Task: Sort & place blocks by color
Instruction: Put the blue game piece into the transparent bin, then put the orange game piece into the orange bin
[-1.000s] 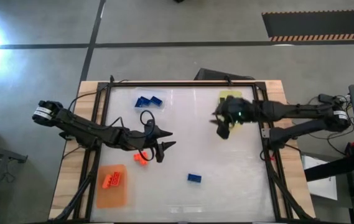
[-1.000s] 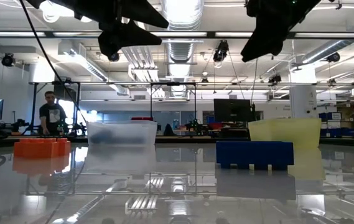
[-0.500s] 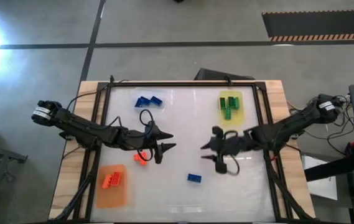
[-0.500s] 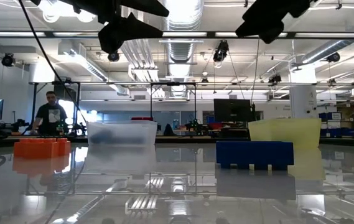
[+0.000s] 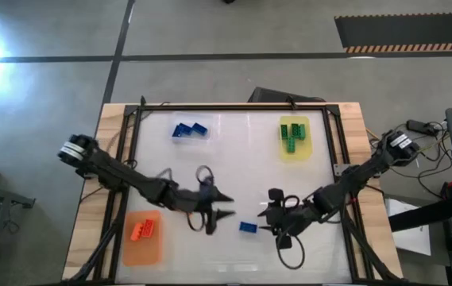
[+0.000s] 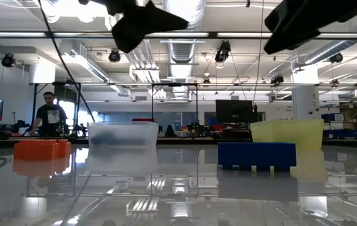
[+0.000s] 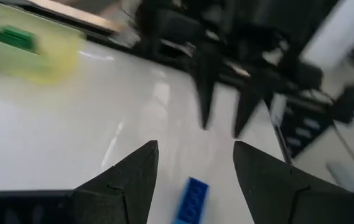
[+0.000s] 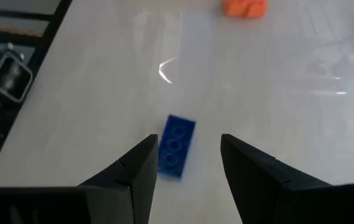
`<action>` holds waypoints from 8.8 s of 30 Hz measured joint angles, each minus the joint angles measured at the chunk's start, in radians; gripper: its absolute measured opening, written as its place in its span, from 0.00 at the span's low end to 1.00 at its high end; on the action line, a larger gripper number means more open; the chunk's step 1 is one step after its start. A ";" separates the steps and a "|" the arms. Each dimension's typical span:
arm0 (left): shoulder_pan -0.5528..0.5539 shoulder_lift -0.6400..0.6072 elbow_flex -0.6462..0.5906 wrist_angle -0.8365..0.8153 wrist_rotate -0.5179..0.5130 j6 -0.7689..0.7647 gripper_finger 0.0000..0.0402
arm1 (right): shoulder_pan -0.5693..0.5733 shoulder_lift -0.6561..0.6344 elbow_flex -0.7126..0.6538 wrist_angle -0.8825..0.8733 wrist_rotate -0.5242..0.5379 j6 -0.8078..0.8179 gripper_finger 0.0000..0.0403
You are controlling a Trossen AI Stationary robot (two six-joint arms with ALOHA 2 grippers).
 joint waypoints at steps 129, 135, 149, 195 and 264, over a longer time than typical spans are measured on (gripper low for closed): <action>0.969 0.027 0.198 -1.009 -0.072 0.181 0.38 | -0.453 -0.616 -0.387 0.493 -0.208 -0.732 0.41; 0.970 0.027 0.185 -1.001 -0.073 0.174 0.42 | -0.453 -0.616 -0.386 0.492 -0.208 -0.727 0.41; 0.966 0.027 0.184 -0.966 -0.070 0.159 0.43 | -0.453 -0.616 -0.386 0.492 -0.208 -0.721 0.41; 0.094 0.178 0.188 -1.280 0.237 -0.864 0.20 | -0.453 -0.615 -0.384 0.497 -0.207 -0.688 0.41; 0.080 0.200 0.219 -0.810 0.225 -0.538 0.02 | -0.453 -0.615 -0.385 0.493 -0.207 -0.687 0.41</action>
